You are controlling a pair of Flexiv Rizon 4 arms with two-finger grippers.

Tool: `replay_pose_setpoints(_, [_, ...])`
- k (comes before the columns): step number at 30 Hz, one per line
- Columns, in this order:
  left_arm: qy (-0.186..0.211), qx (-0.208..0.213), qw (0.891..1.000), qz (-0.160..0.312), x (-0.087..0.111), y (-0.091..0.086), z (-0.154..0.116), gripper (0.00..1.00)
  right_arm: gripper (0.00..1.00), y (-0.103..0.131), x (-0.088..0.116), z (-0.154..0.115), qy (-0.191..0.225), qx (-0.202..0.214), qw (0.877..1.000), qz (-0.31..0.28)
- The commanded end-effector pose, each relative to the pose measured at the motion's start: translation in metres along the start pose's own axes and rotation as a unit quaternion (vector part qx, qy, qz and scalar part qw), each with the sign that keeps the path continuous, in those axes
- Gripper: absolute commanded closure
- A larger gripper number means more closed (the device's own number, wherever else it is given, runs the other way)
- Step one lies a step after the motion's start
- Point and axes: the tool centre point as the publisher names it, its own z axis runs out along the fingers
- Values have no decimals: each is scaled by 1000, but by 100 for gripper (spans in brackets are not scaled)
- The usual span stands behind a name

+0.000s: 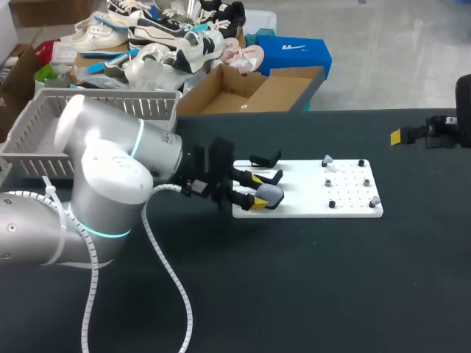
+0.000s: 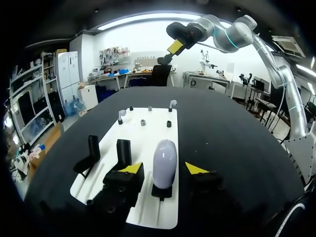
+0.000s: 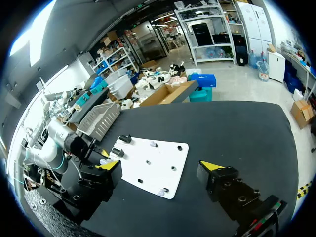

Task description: Pick up each earbud case from the left stands, insert the matching earbuds, close the lid, and place the case in the box.

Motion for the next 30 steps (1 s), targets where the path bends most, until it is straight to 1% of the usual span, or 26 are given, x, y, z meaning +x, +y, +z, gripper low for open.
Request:
replay_pose_setpoints(1, [3, 2, 1000, 0, 0, 2, 2, 50, 0, 0, 0, -1, 1, 1, 1000, 0])
replay_pose_setpoints(6, [5, 1, 1000, -1, 1, 3, 3, 53, 0, 0, 0, -1, 1, 1, 1000, 0])
replay_pose_setpoints(10, [7, 1, 1000, -1, 2, 4, 3, 58, 0, 0, 0, -1, 1, 1, 1000, 0])
replay_pose_setpoints(16, [9, -2, 1000, -2, 4, 5, 4, 58, 0, 0, 0, -1, 1, 1, 1000, 0])
replay_pose_setpoints(30, [10, 0, 1000, -4, 3, 5, 4, 61, 0, 0, 0, -1, 1, 1, 1000, 0])
